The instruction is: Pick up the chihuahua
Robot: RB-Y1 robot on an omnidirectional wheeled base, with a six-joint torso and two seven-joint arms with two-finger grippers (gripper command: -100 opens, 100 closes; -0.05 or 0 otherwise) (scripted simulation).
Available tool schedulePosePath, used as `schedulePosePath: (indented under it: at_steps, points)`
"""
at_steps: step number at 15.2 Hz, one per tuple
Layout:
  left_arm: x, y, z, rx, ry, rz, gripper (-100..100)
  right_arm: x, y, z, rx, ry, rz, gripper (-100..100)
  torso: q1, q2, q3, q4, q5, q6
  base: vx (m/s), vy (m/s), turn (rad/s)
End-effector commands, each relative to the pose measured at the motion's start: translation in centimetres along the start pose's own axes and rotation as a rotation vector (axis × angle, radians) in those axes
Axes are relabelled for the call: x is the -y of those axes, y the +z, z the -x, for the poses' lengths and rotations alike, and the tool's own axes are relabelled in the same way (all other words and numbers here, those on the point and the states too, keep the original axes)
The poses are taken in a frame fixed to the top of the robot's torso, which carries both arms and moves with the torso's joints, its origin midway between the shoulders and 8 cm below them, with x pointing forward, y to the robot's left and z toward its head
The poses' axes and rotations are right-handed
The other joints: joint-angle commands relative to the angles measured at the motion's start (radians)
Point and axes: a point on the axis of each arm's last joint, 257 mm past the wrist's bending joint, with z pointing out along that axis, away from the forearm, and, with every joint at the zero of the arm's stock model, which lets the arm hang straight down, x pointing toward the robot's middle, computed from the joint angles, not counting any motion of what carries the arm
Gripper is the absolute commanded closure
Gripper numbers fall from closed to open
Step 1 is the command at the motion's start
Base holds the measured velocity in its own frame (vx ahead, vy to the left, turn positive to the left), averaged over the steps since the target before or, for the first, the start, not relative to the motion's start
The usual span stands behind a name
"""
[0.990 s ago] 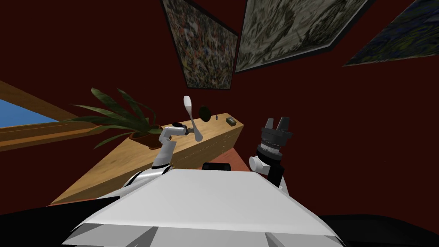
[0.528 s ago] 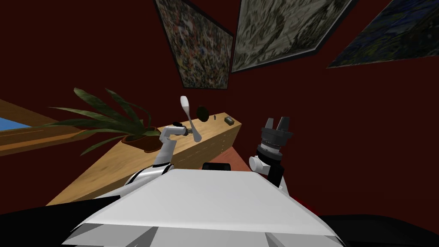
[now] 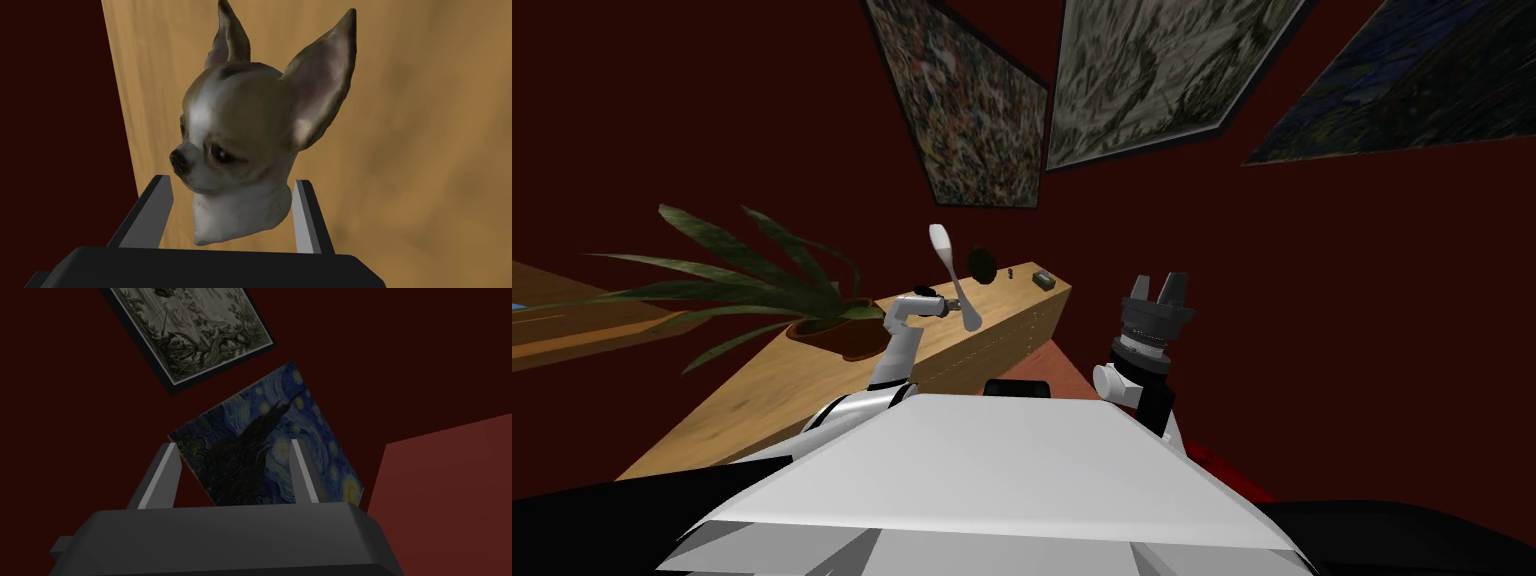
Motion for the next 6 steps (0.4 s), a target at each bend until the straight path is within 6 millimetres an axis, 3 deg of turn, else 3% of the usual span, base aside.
schedulePosePath:
  at_steps: [1, 4, 6]
  points:
    - [0.0, 0.0, 0.0, 0.0, 0.0, 0.0, 100, 0.0, 0.0, 0.0, 0.0, 0.0, 0.0, 0, 0.0, 0.0, 0.0, 0.0, 0.0, 0.0, 0.0, 0.0, 0.0]
    - [0.1, -1.2, -1.8, -0.036, 0.035, 0.005, 100, 0.0, 0.0, 0.0, 0.0, 0.0, 0.0, 0, -0.003, -0.001, 0.0, 0.0, -0.001, -0.002, 0.035, -0.046, 0.263]
    - [0.1, -1.0, -1.4, -0.031, 0.03, 0.003, 100, 0.0, 0.0, 0.0, 0.0, 0.0, 0.0, 0, -0.005, -0.001, 0.0, 0.001, -0.001, -0.002, 0.035, -0.049, 0.171]
